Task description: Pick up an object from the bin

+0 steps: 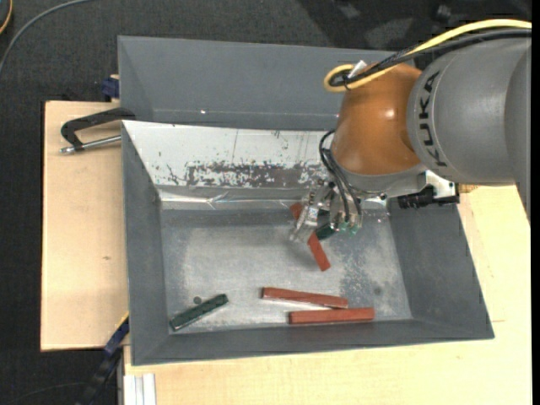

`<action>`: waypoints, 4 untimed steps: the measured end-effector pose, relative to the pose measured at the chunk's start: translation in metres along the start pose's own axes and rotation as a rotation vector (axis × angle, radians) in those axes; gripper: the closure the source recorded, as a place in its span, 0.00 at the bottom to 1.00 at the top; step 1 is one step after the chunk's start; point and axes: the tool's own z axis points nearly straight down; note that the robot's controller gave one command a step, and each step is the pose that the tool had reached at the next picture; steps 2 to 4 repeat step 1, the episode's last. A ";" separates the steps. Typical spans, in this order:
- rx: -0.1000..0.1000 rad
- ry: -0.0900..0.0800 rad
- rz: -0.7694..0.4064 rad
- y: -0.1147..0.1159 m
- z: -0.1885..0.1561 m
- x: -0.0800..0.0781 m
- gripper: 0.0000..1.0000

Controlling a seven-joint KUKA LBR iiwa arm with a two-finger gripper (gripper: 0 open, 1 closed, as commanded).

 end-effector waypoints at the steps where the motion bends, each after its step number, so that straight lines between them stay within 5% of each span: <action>1: 0.001 0.005 -0.002 0.001 -0.014 -0.001 1.00; 4: 0.001 0.005 -0.002 0.001 -0.014 -0.001 1.00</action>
Offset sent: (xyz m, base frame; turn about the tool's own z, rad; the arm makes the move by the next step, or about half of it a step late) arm -0.0001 0.0002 0.0125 -0.0001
